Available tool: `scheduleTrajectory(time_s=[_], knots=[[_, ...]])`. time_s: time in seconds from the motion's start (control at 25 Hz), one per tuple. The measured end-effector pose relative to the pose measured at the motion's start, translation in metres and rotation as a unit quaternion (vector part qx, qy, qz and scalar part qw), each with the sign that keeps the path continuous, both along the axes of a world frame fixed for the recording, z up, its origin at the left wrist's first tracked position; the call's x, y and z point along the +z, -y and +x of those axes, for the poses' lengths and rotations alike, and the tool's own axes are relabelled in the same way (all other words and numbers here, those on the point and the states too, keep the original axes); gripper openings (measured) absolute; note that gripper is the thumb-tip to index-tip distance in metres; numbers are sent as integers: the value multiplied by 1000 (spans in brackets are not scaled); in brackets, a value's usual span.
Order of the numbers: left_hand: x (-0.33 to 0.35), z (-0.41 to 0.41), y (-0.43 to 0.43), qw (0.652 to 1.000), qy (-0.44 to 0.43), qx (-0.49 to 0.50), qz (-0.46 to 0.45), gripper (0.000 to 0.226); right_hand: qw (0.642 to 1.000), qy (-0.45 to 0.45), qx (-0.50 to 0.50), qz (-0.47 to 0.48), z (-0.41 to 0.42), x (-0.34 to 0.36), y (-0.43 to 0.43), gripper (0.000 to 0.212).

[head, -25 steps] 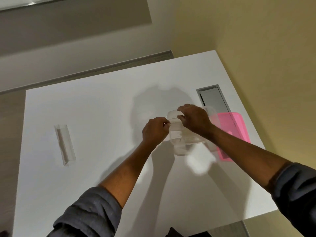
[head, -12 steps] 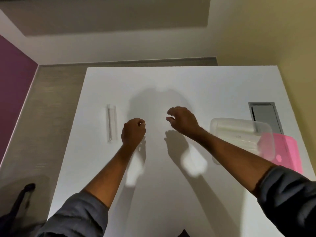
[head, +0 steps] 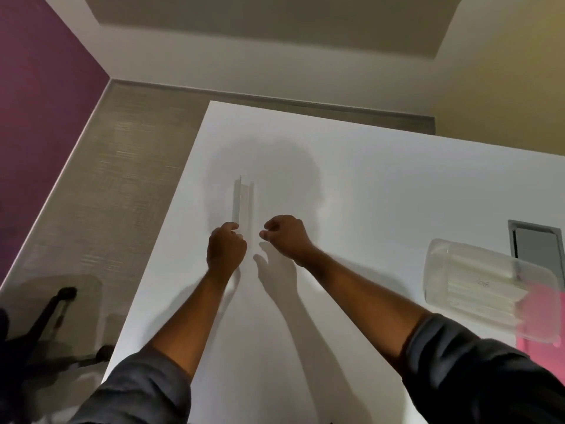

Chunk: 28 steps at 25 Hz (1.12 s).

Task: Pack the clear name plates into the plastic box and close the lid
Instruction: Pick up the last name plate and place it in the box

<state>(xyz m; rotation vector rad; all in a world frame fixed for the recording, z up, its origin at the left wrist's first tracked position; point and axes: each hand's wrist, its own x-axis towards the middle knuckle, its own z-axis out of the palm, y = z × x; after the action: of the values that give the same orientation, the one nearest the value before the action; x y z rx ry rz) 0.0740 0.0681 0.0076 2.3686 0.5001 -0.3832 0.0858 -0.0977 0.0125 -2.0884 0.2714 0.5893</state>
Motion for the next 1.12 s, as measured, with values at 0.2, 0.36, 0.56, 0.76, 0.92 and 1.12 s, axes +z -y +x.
scheduleTrajectory(time_s=[0.2,0.36,0.56,0.76,0.92,1.12], knots=[[-19,4,-17,1000,-15,11,-25,38,996,-44,-44,60,8,-19,-50,44],[-27,5,-26,999,-10,32,-39,35,993,-67,-77,50,13,-37,-73,36],[-31,10,-26,995,-18,72,-71,32,994,-56,-92,24,13,-45,-78,33],[-34,12,-22,984,-33,127,-121,32,995,-46,-87,-17,11,-46,-78,47],[-37,15,-17,970,-58,160,-174,35,995,-46,-67,-60,11,-46,-72,50],[-41,13,-10,947,-100,185,-242,40,991,-39,-25,-123,11,-47,-56,44]])
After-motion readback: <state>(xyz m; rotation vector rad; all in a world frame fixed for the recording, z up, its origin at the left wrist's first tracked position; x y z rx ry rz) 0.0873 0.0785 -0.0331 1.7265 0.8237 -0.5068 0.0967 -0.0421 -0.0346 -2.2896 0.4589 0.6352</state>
